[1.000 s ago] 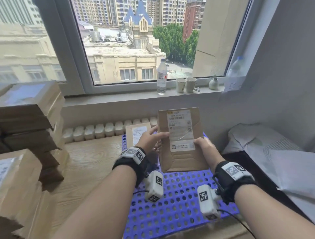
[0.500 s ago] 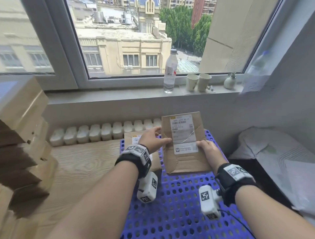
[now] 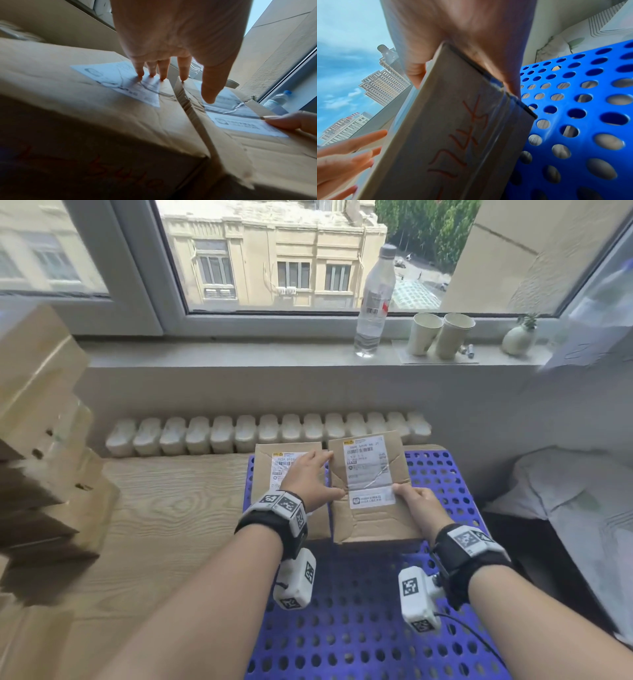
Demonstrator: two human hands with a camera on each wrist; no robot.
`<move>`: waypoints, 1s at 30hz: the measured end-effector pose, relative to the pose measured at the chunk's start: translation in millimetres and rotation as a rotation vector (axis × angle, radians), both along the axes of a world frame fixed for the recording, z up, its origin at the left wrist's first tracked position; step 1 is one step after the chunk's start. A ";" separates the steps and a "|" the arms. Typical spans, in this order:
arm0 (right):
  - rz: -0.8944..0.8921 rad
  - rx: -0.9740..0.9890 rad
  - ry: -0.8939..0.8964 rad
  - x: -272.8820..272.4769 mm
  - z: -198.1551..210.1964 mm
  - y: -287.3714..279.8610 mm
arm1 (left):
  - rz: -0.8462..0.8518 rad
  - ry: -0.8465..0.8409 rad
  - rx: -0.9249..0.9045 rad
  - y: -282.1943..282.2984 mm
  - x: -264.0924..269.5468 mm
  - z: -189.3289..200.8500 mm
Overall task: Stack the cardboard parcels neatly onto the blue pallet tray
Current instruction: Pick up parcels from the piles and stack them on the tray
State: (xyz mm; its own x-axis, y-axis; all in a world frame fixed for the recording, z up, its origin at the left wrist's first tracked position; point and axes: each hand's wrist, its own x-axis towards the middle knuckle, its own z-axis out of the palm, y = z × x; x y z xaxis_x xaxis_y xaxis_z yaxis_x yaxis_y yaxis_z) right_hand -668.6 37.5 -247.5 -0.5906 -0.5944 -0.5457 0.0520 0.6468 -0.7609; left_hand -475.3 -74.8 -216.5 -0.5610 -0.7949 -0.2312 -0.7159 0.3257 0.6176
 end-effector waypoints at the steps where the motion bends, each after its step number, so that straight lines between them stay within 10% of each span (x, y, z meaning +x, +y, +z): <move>1: 0.009 0.003 -0.016 -0.5 -2.8 -2.0 | 0.006 -0.022 -0.005 -0.7 -1.2 -2.7; 23: 0.302 0.113 0.238 -1.4 -13.0 -23.8 | 0.092 -0.177 -0.063 4.5 -17.4 -24.9; 30: 0.472 0.197 0.664 13.6 -3.0 -20.0 | 0.010 -0.272 -0.088 7.3 -18.1 -11.4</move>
